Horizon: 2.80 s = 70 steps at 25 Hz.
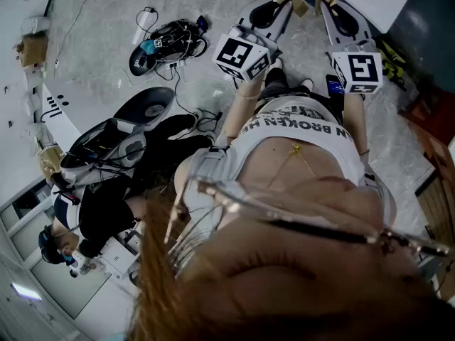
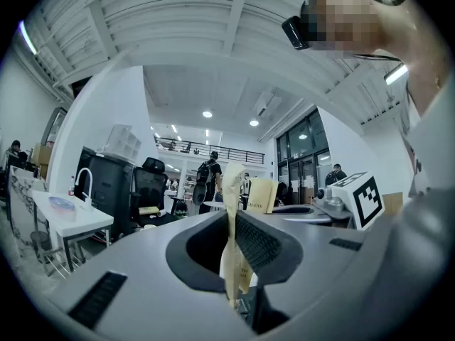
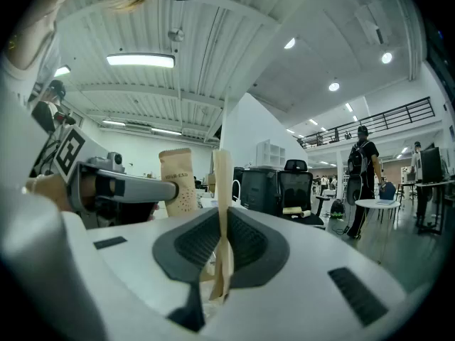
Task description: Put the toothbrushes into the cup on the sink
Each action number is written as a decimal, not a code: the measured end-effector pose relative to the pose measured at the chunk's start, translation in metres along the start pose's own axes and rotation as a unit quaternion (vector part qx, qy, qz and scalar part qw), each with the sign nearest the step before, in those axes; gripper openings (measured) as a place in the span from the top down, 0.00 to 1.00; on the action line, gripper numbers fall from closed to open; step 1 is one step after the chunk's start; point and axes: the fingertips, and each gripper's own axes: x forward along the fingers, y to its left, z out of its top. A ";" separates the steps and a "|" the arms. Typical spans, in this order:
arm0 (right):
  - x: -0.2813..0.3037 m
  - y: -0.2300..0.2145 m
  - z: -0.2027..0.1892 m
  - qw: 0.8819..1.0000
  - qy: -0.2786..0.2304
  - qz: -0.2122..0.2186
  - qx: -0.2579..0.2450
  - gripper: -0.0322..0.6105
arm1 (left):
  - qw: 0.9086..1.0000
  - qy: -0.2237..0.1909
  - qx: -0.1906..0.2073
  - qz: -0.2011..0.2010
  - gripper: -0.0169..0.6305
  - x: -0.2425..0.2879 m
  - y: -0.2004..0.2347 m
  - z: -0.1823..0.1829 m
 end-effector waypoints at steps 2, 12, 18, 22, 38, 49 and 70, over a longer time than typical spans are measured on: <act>-0.001 -0.005 -0.002 1.000 -0.008 -0.001 0.006 0.88 | 1.000 0.000 0.000 0.002 0.91 0.003 0.000 -0.002; 0.041 -0.016 -0.028 1.000 -0.005 -0.005 0.029 0.88 | 1.000 0.014 -0.008 0.021 0.91 0.006 0.050 -0.023; 0.062 -0.035 -0.016 0.999 -0.004 -0.025 0.028 0.88 | 1.000 0.009 -0.004 0.010 0.91 0.029 0.075 -0.008; 0.102 -0.046 -0.010 0.999 -0.005 -0.035 0.022 0.88 | 1.000 0.002 0.007 -0.005 0.91 0.050 0.113 0.002; 0.234 -0.052 -0.005 0.998 -0.005 -0.052 0.027 0.88 | 0.999 0.002 -0.005 -0.053 0.91 0.086 0.228 0.011; 0.262 -0.085 -0.001 0.998 -0.005 -0.053 0.012 0.88 | 0.999 0.001 -0.003 -0.049 0.91 0.119 0.253 0.013; 0.334 -0.212 -0.012 0.999 -0.009 -0.035 0.032 0.88 | 1.000 0.009 -0.005 -0.021 0.91 0.251 0.309 0.013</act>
